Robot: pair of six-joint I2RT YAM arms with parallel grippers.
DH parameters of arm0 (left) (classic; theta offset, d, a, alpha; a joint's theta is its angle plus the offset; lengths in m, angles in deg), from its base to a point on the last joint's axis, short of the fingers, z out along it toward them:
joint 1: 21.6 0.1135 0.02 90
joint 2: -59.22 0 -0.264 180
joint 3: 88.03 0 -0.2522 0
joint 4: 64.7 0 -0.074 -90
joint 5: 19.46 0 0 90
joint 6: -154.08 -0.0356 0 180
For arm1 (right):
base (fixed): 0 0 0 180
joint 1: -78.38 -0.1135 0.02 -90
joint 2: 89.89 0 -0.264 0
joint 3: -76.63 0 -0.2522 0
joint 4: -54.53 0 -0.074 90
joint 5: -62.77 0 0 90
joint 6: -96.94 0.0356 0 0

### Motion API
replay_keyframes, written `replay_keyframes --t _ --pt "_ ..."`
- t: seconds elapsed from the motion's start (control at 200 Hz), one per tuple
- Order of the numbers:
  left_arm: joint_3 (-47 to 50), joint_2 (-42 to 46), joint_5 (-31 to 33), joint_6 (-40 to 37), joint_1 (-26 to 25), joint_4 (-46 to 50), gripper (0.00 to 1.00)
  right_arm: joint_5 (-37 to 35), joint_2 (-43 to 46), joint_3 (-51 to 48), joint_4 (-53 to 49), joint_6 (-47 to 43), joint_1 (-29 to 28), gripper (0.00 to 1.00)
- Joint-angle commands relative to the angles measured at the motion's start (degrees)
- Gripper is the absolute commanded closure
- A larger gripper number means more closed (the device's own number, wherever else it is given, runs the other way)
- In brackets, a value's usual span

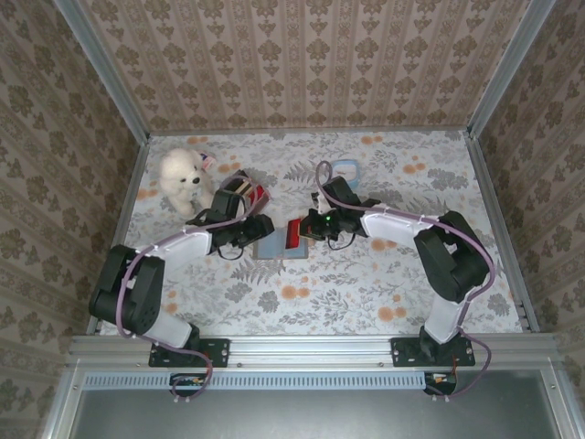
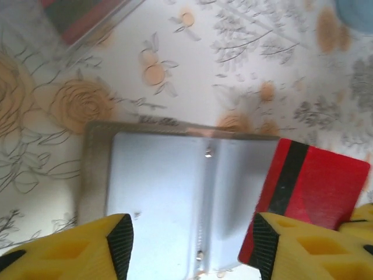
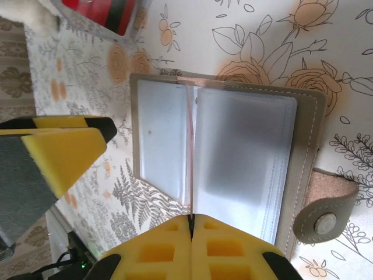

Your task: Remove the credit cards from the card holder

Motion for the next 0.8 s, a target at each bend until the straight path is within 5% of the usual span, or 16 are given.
replay_keyframes --t 0.0,0.455,0.795 --pt "1.86 2.22 -5.28 2.78 0.49 -5.97 0.30 4.89 1.78 -2.03 4.06 -0.72 1.04 1.00" --pt "6.68 -3.45 -24.21 13.96 2.65 -34.08 0.11 19.48 0.03 -6.61 25.44 10.74 4.75 1.00" --pt "5.35 -4.57 -26.41 15.43 2.59 -38.34 0.40 22.60 -0.20 -7.33 32.29 15.46 5.64 1.00"
